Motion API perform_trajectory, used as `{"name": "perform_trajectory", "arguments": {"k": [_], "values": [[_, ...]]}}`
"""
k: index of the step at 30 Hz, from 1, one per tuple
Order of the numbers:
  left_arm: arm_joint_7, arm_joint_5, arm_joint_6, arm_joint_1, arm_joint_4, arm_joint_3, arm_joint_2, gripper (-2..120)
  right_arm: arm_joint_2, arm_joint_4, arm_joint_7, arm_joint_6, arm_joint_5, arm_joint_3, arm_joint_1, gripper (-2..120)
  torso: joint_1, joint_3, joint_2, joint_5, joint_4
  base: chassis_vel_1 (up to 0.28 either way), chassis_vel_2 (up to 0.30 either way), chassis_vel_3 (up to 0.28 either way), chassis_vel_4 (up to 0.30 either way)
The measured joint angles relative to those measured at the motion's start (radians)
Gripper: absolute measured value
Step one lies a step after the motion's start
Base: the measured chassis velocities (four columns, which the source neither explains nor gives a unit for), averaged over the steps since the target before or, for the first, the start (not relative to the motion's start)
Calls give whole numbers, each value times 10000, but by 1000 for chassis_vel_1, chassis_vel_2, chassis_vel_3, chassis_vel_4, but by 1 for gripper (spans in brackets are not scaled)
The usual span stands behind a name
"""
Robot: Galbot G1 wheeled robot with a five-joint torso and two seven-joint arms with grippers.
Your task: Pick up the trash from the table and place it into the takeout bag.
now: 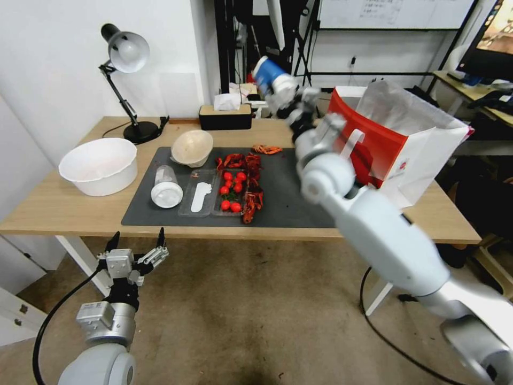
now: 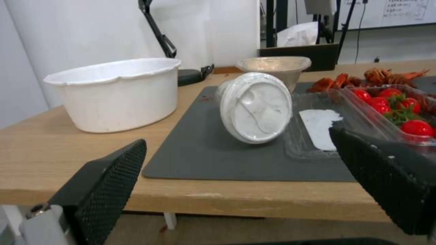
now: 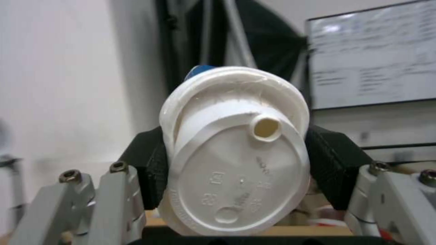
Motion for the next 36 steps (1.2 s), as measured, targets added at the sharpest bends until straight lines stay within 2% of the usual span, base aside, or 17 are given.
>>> {"name": "perform_trajectory", "arguments": {"k": [1, 5, 11, 21, 23, 26, 27, 29, 32, 36], "values": [[0, 20, 1, 0, 0, 17, -8, 100, -284, 205, 395, -549, -2, 279, 24, 61, 0, -1, 0, -1, -1, 0, 0, 0, 0], [0, 64, 1, 4, 12, 68, -18, 100, -856, 454, 1101, -1295, 1, 875, -58, 61, 1, -1, 0, 1, -3, 0, 0, 0, 0], [0, 169, -1, 2, 32, 193, -32, 100, -1716, 576, 1801, -1825, -7, 1561, -610, 61, 1, 0, -1, 2, -3, 0, 0, 0, 0], [3, 259, -15, 80, -27, 246, -34, 100, -1881, 1011, 2289, -2376, -12, 1999, -1608, 63, 1, 0, -1, 1, 1, 0, 0, 0, 0], [3, 261, -25, 93, -29, 240, -32, 100, -1879, 1046, 2307, -2385, -11, 2023, -1653, 65, 0, 0, 0, 0, 0, 0, 0, 0, 0], [3, 262, -45, 120, -42, 227, -32, 100, -1867, 1152, 2394, -2434, 83, 2054, -1725, 82, 0, 0, 0, -2, 1, 0, 0, 0, 0], [3, 262, -45, 120, -42, 227, -32, 100, -1867, 1152, 2394, -2434, 83, 2054, -1725, 82, 0, 0, 0, -2, 1, 0, 0, 0, 0], [5, 265, -60, 134, -53, 227, -36, 100, -1868, 1191, 2450, -2459, 133, 2068, -1744, 93, 0, 0, 0, -1, 1, 0, 0, 0, 0], [5, 265, -64, 135, -63, 217, -37, 100, -1898, 1232, 2462, -2471, 167, 2103, -1761, 99, 0, -1, -1, -1, 0, 0, 0, 0, 0], [7, 267, -68, 135, -65, 211, -41, 100, -1938, 1267, 2426, -2453, 231, 2220, -1762, 100, 0, 0, 0, 0, -2, 0, 0, 0, 0]]}}
